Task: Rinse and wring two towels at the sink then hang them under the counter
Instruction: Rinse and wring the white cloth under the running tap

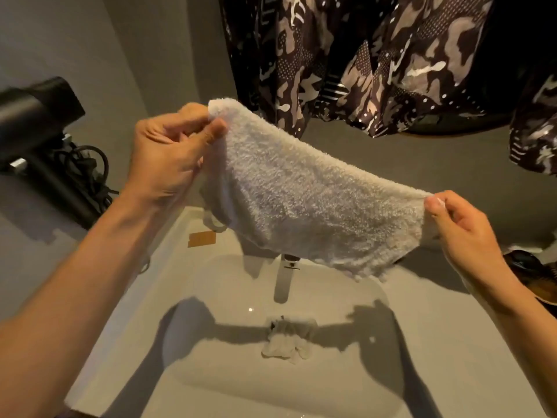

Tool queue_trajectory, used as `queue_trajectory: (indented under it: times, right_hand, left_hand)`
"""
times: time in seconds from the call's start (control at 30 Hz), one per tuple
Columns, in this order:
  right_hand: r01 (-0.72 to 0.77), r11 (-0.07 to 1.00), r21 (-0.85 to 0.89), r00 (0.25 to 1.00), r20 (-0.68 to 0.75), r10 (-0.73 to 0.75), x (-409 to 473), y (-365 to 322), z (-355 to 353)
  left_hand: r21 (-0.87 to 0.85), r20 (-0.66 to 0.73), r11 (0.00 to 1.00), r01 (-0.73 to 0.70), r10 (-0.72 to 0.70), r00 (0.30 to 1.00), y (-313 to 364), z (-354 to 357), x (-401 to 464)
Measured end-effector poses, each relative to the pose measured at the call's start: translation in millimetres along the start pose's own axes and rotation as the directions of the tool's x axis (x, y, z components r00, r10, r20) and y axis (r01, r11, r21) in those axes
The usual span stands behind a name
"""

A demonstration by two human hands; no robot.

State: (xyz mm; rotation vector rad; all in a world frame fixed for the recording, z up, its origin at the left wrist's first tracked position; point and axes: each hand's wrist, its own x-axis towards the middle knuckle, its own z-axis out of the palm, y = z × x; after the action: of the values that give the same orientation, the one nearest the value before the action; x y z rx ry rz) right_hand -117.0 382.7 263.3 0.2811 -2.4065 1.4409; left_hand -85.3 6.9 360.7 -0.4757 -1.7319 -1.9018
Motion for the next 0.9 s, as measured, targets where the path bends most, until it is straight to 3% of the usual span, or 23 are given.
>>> queue_trajectory:
  times: [0.13, 0.2, 0.27, 0.33, 0.4, 0.47, 0.57, 0.67, 0.77, 0.8, 0.83, 0.9]
  right_hand:
    - [-0.072, 0.928, 0.365, 0.992, -0.075, 0.106, -3, -34, -7]
    - [-0.047, 0.965, 0.258, 0.989, -0.122, 0.081, -4, -40, -6]
    - [0.016, 0.995, 0.097, 0.991, -0.135, -0.003, -3, -46, 0]
    - [0.100, 0.963, 0.252, 0.995, -0.018, -0.098, 0, -63, 12]
    - [-0.017, 0.850, 0.526, 0.971, 0.213, -0.112, 3, -85, 34]
    - [-0.172, 0.776, 0.606, 0.916, 0.388, -0.101, -5, -97, 59]
    - [-0.364, 0.708, 0.605, 0.855, 0.519, -0.004, -27, -95, 89]
    - [-0.435, 0.746, 0.504, 0.848, 0.507, 0.152, -52, -86, 111]
    - [-0.507, 0.788, 0.350, 0.837, 0.418, 0.353, -81, -67, 136]
    - [-0.567, 0.742, 0.357, 0.810, 0.408, 0.422, -87, -58, 143]
    - [-0.642, 0.659, 0.392, 0.763, 0.414, 0.496, -97, -48, 149]
    - [-0.737, 0.450, 0.504, 0.669, 0.453, 0.589, -108, -37, 153]
  left_hand:
    - [0.197, 0.123, 0.913, -0.357, 0.338, 0.933, 52, 32, 31]
    - [0.293, 0.199, 0.829, -0.476, 0.434, 0.879, 68, 53, 43]
    - [0.306, 0.322, 0.810, -0.499, 0.405, 0.855, 79, 77, 51]
    - [0.264, 0.443, 0.865, -0.426, 0.284, 0.851, 85, 101, 58]
    - [0.247, 0.504, 0.926, -0.285, 0.129, 0.854, 79, 114, 67]
    - [0.308, 0.488, 0.936, -0.172, 0.000, 0.873, 63, 115, 71]
    - [0.470, 0.345, 0.882, 0.021, -0.206, 0.916, 12, 91, 61]
    - [0.615, 0.031, 0.711, 0.340, -0.453, 0.891, -59, 57, 11]
    - [0.409, -0.310, 0.598, 0.689, -0.619, 0.722, -121, 25, -79]
    - [0.308, -0.353, 0.536, 0.786, -0.703, 0.618, -133, 18, -113]
    - [0.195, -0.356, 0.429, 0.882, -0.807, 0.471, -142, 13, -152]
    - [-0.040, -0.241, 0.238, 0.970, -0.945, 0.222, -150, 11, -215]
